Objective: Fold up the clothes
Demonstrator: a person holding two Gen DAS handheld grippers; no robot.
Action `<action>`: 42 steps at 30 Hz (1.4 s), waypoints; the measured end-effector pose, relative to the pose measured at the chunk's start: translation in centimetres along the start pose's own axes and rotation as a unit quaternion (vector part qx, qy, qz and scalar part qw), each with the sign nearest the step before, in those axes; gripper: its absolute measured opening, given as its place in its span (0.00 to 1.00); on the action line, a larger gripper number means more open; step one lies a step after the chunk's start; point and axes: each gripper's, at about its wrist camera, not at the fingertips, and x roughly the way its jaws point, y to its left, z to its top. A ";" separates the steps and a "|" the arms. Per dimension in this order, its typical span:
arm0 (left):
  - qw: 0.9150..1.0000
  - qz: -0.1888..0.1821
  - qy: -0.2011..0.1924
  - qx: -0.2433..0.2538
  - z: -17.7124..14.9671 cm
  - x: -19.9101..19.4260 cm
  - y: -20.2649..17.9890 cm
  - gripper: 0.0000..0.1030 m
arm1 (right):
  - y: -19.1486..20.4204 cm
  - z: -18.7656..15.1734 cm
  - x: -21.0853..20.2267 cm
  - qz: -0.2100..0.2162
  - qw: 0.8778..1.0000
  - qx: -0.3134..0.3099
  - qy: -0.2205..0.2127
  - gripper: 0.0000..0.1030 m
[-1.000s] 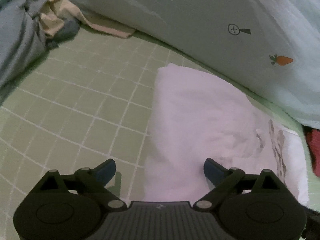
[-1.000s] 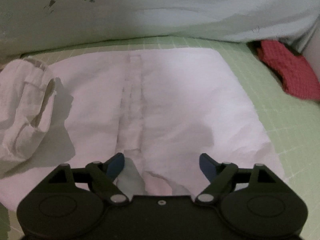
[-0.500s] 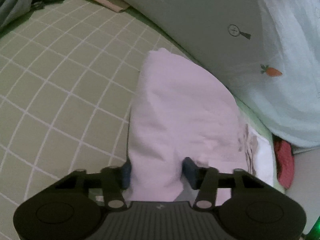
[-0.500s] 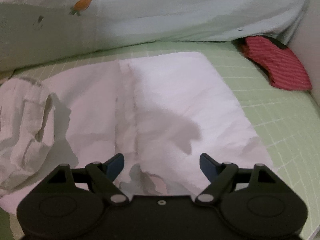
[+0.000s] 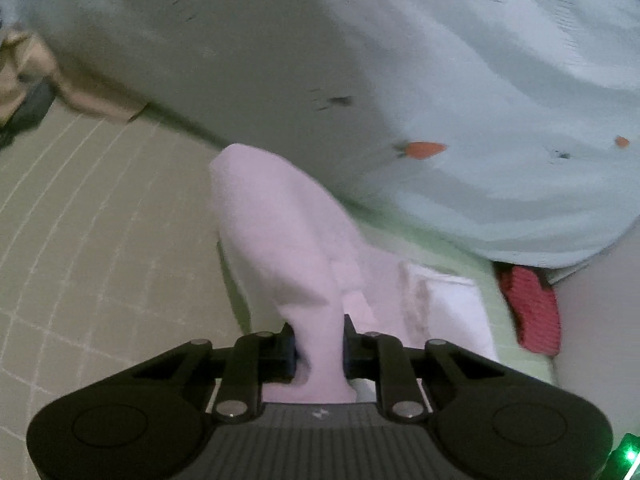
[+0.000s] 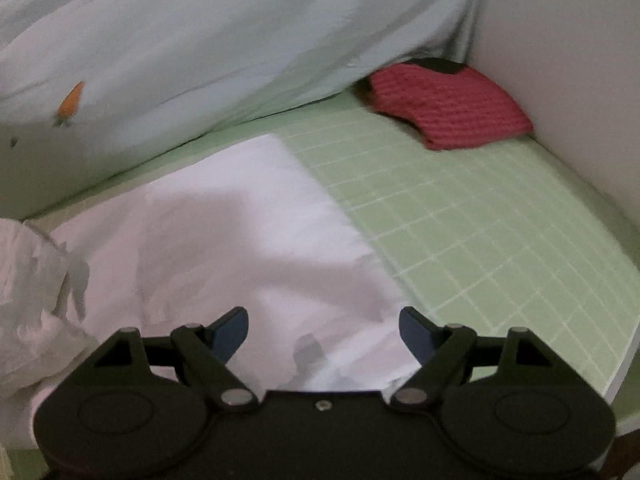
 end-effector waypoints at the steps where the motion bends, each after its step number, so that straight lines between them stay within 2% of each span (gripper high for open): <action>1: 1.000 0.000 -0.004 0.010 -0.1 -0.2 -1.4 0.20 | -0.9 0.2 0.3 0.003 1.000 0.008 -0.001 0.81; 6: 0.999 0.013 -0.005 0.037 -1.2 0.8 -8.6 0.19 | -6.2 1.7 1.5 0.023 0.999 0.036 0.003 0.81; 12: 0.997 0.034 -0.007 0.068 -3.6 4.2 -16.9 0.19 | -12.7 3.1 3.2 0.042 0.998 0.036 0.016 0.81; 17: 0.994 0.072 0.000 0.078 -6.2 6.8 -22.1 0.20 | -17.2 3.5 4.7 0.052 0.998 0.017 0.027 0.81; 20: 0.994 0.081 0.014 0.078 -8.0 8.6 -24.0 0.22 | -19.6 3.8 5.5 0.050 0.998 0.020 0.036 0.81; 24: 0.991 0.108 0.017 0.073 -9.8 10.0 -25.3 0.28 | -21.8 4.2 6.2 0.063 0.997 0.021 0.047 0.81; 26: 0.991 0.113 0.011 0.066 -9.8 9.7 -25.5 0.38 | -22.4 4.5 6.6 0.071 0.996 0.019 0.050 0.81; 28: 0.994 0.102 0.005 0.047 -9.4 8.9 -25.5 0.55 | -22.7 4.6 6.8 0.079 0.996 0.013 0.050 0.81; 29: 0.995 0.096 0.001 0.037 -9.1 8.4 -25.5 0.58 | -22.6 4.7 6.8 0.083 0.995 0.012 0.050 0.81; 31: 0.995 0.093 -0.014 0.034 -8.7 7.1 -25.7 0.71 | -22.4 5.0 6.9 0.092 0.994 0.010 0.050 0.81; 33: 0.994 0.093 -0.031 0.038 -8.2 5.7 -25.9 0.78 | -21.6 5.5 6.9 0.106 0.993 0.010 0.048 0.81; 35: 0.993 0.099 -0.044 0.041 -7.8 4.0 -25.4 0.78 | -20.1 6.1 6.7 0.123 0.991 0.005 0.045 0.81; 38: 0.989 0.131 -0.057 0.044 -7.3 2.0 -23.8 0.80 | -17.4 6.9 6.4 0.150 0.988 -0.006 0.039 0.81; 42: 0.980 0.189 -0.043 0.038 -7.0 0.6 -19.9 0.80 | -12.5 7.8 5.4 0.176 0.984 -0.022 0.020 0.81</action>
